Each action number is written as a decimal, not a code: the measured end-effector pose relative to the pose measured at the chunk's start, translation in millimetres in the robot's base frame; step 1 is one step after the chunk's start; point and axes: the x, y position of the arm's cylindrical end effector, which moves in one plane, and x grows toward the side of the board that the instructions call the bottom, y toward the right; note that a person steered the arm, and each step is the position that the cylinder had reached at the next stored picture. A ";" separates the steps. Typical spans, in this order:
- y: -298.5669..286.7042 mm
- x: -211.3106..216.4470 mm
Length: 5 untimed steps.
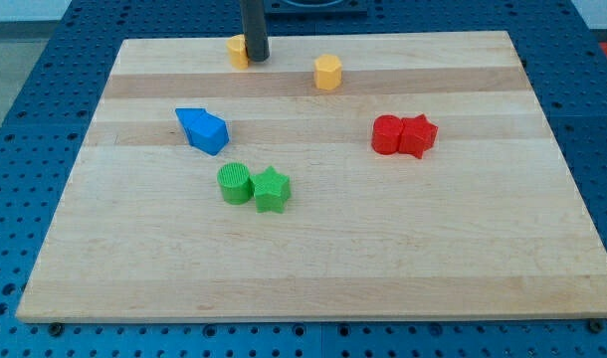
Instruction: Push the yellow heart to the top left corner of the board
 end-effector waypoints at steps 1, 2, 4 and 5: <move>-7.1 -2.7; -29.3 -2.7; -80.9 -2.7; -104.6 -2.7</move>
